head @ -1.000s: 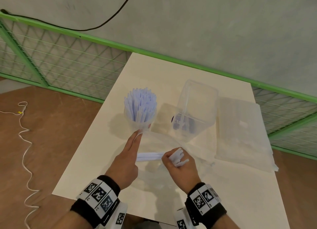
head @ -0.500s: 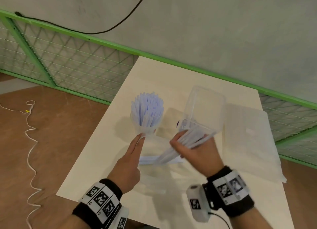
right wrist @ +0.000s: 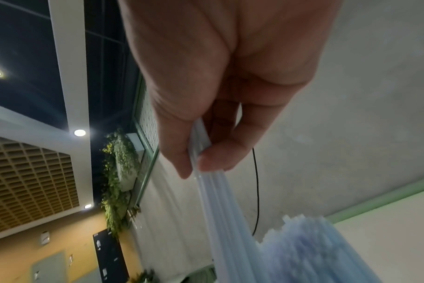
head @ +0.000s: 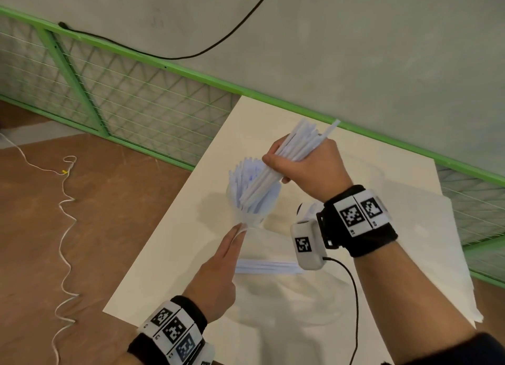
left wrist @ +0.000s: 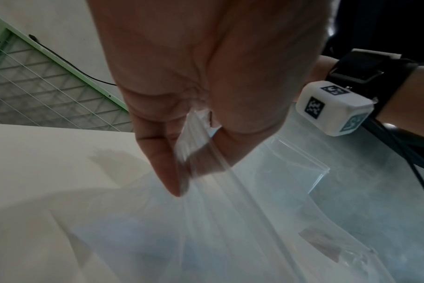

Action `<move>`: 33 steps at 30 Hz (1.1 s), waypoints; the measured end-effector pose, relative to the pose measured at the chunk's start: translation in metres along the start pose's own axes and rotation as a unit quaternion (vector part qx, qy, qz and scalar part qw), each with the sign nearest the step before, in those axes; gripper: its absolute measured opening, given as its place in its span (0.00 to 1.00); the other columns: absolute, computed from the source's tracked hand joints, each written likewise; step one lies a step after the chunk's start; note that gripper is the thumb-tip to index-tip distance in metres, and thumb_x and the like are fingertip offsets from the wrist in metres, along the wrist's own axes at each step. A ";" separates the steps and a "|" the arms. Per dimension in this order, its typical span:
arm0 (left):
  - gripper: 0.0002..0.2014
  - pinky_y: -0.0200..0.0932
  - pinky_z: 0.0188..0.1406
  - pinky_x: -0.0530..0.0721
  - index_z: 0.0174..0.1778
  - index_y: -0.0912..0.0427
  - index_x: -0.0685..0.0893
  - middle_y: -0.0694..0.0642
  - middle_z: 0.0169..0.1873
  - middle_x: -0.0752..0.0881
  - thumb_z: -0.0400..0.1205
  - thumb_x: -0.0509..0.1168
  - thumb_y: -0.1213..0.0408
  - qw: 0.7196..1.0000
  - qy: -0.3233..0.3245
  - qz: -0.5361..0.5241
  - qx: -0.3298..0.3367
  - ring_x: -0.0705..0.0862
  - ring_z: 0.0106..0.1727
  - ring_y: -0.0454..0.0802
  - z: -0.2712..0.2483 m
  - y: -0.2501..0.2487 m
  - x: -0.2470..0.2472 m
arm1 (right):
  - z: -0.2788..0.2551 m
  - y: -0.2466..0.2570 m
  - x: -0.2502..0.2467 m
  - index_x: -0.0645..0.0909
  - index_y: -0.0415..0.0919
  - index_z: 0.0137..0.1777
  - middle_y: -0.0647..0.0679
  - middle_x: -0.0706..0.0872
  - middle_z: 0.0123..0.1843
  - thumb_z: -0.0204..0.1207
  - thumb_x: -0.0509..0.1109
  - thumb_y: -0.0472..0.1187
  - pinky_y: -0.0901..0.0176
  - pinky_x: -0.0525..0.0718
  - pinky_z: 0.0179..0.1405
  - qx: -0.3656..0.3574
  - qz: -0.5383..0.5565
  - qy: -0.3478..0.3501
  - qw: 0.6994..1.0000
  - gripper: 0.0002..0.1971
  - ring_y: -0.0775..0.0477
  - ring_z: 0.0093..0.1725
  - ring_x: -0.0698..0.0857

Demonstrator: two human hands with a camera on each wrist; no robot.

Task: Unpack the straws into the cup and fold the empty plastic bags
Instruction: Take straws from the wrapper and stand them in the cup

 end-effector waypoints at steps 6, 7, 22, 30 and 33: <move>0.52 0.45 0.56 0.84 0.84 0.40 0.40 0.24 0.79 0.34 0.72 0.54 0.84 1.000 0.000 0.013 -0.006 0.81 0.64 0.48 0.004 0.004 0.000 | 0.002 -0.021 0.045 0.86 0.47 0.52 0.60 0.87 0.53 0.65 0.84 0.51 0.45 0.82 0.58 -0.047 -0.076 0.078 0.993 0.18 0.54 0.56 0.84; 0.52 0.45 0.56 0.84 0.84 0.39 0.39 0.24 0.79 0.34 0.72 0.54 0.84 1.000 0.000 0.015 -0.006 0.81 0.65 0.48 0.005 0.004 0.000 | 0.001 -0.028 0.051 0.84 0.52 0.58 0.64 0.81 0.61 0.62 0.85 0.55 0.47 0.76 0.64 -0.043 -0.117 0.090 0.988 0.25 0.55 0.63 0.76; 0.54 0.46 0.62 0.82 0.79 0.31 0.37 0.23 0.79 0.35 0.71 0.54 0.85 1.000 -0.009 0.005 0.026 0.75 0.73 0.47 0.005 0.002 -0.005 | -0.055 -0.017 0.047 0.59 0.39 0.84 0.46 0.63 0.85 0.82 0.67 0.46 0.46 0.65 0.80 -0.162 -0.154 0.012 0.975 0.34 0.49 0.84 0.62; 0.52 0.46 0.66 0.80 0.84 0.39 0.40 0.26 0.80 0.36 0.72 0.54 0.84 1.000 -0.008 0.012 0.025 0.73 0.74 0.47 0.005 -0.001 -0.005 | -0.054 -0.047 0.083 0.72 0.31 0.77 0.39 0.74 0.79 0.77 0.66 0.22 0.52 0.68 0.75 -0.215 -0.276 0.027 0.937 0.27 0.41 0.79 0.71; 0.52 0.46 0.67 0.80 0.84 0.39 0.40 0.26 0.80 0.36 0.72 0.54 0.85 1.000 -0.009 0.010 0.021 0.73 0.75 0.46 0.004 -0.002 -0.006 | -0.053 -0.048 0.086 0.70 0.34 0.76 0.40 0.75 0.78 0.71 0.69 0.19 0.54 0.64 0.74 -0.219 -0.311 0.026 0.924 0.32 0.42 0.79 0.72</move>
Point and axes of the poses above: each hand's wrist, its own z-axis towards the middle knuckle, its own x-axis out of the palm, y = z × x, the point moved 7 cm from there along z, towards the middle knuckle
